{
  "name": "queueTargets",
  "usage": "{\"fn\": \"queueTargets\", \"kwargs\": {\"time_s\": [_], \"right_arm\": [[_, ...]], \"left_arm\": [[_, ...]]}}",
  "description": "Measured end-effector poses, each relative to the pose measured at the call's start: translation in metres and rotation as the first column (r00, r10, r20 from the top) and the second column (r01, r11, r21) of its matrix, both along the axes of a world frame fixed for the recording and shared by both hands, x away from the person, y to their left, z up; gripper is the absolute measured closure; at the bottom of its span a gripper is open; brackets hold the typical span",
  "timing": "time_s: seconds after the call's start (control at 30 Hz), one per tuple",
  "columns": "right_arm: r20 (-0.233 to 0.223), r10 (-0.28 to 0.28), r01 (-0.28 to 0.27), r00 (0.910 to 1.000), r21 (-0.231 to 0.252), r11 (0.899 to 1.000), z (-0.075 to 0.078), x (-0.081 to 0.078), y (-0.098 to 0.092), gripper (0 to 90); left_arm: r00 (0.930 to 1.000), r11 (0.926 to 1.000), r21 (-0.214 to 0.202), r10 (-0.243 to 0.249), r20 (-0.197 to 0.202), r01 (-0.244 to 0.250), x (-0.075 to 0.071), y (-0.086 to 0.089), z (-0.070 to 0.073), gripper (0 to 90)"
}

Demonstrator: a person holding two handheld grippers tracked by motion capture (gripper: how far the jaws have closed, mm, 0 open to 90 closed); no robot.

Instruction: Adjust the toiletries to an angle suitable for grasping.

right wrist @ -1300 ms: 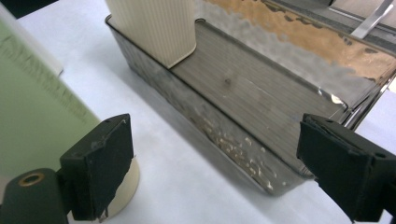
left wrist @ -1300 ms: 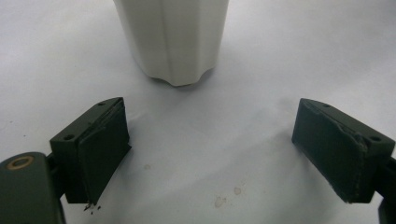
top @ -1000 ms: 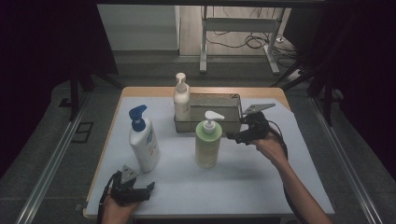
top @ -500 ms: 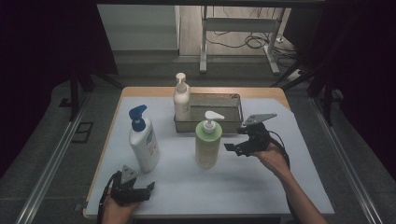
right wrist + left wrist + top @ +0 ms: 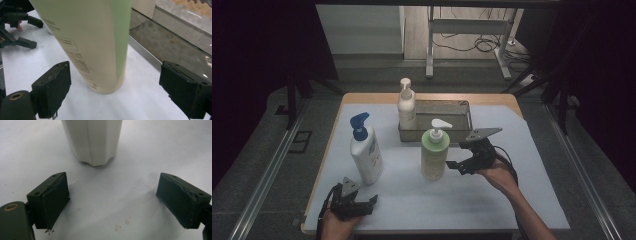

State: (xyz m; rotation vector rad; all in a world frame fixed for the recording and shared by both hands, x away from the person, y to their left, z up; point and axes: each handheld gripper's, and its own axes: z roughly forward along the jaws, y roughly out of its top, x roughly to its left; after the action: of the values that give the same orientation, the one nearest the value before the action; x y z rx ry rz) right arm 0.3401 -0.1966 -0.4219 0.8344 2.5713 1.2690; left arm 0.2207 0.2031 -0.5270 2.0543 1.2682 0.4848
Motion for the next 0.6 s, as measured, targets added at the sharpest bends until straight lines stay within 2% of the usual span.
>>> {"fn": "queueTargets", "kwargs": {"time_s": [0.6], "right_arm": [[0.012,0.056,-0.056,0.9983,-0.019,0.998,-0.005,-0.003,0.031,7.9]], "left_arm": [[1.0,1.0,0.005,-0.005,0.001,0.005,0.0,0.0,0.0,10.6]]}}
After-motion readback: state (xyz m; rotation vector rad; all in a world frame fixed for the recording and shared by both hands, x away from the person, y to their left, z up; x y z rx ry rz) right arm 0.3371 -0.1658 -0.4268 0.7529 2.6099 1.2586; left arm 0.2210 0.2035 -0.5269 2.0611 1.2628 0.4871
